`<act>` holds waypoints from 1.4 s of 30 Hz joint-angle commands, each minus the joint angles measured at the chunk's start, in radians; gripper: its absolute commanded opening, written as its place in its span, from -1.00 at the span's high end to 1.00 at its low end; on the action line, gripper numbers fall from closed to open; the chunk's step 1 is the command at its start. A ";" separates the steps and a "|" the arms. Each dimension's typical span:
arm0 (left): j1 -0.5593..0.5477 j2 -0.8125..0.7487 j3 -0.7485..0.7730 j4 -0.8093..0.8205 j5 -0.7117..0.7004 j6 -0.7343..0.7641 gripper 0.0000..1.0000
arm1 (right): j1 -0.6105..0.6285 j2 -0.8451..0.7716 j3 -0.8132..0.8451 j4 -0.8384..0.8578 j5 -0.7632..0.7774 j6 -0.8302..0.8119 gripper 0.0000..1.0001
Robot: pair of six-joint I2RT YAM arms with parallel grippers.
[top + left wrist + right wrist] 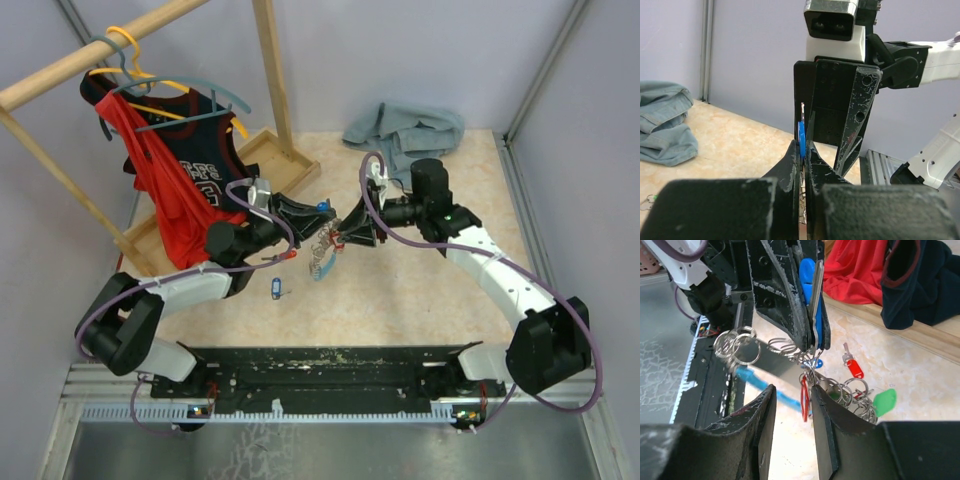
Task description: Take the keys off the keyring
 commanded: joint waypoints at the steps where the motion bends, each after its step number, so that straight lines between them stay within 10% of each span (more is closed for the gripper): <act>1: -0.011 -0.022 0.028 0.014 -0.038 0.019 1.00 | 0.012 -0.015 0.066 0.002 0.048 -0.003 0.31; 22: -0.006 0.044 0.044 0.138 0.123 -0.048 1.00 | -0.020 -0.042 0.076 -0.121 0.005 -0.248 0.20; 42: -0.006 0.031 0.032 0.137 0.100 -0.037 1.00 | 0.009 -0.026 0.066 -0.086 -0.012 -0.183 0.68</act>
